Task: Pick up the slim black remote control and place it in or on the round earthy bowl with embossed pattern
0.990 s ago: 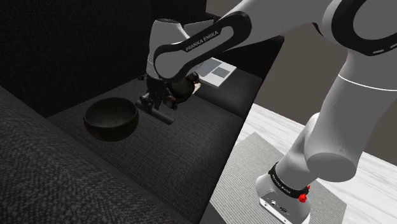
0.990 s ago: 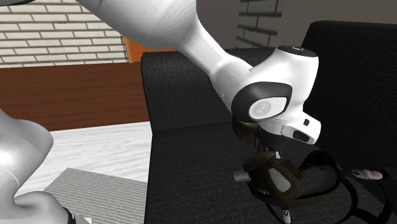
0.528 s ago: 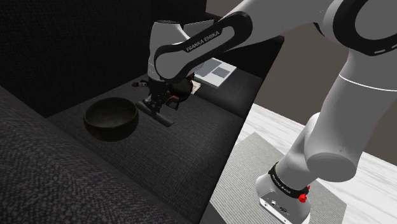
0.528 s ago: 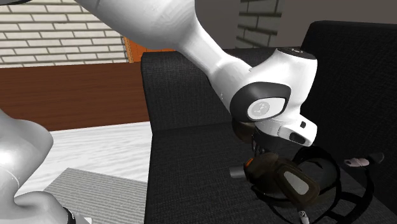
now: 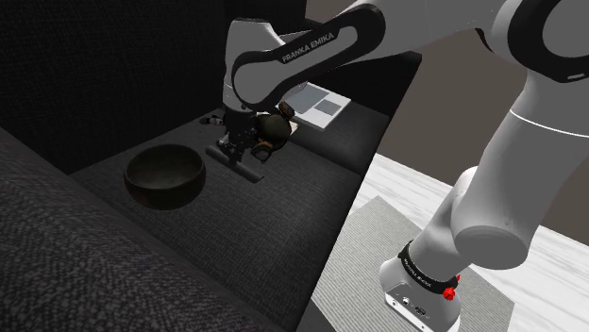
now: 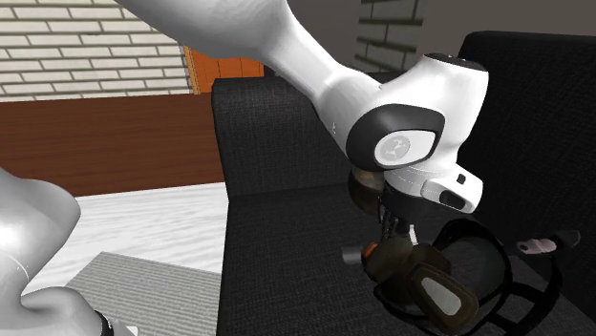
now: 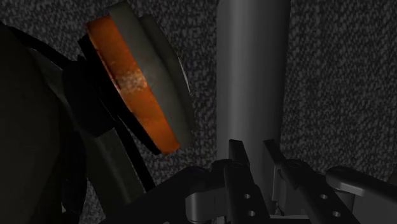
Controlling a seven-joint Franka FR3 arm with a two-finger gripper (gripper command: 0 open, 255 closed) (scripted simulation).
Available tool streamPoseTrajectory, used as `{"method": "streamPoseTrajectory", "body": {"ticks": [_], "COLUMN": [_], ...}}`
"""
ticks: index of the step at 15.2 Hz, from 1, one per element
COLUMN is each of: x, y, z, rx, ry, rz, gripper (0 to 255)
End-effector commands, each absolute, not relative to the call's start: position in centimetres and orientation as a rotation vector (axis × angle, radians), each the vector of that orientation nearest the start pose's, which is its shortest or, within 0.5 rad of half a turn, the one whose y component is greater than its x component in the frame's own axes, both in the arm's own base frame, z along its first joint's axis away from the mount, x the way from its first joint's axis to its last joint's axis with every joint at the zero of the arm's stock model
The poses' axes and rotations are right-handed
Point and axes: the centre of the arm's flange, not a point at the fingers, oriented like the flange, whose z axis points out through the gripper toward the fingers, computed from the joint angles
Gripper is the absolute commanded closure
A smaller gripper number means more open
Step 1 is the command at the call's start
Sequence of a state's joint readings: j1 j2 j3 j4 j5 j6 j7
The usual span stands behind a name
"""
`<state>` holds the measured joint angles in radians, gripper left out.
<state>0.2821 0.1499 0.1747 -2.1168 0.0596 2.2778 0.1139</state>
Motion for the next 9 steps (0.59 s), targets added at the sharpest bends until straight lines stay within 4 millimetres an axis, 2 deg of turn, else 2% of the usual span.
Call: {"method": "streamPoseTrajectory", "body": {"ticks": [1, 9], "x": [50.7, 50.7], "y": [24.8, 24.8], "z": [35.7, 39.9], "rx": [-3.034, -3.034], "ry": [-0.462, -0.462], "rz": [0.013, 0.013], "gripper": [255, 255]}}
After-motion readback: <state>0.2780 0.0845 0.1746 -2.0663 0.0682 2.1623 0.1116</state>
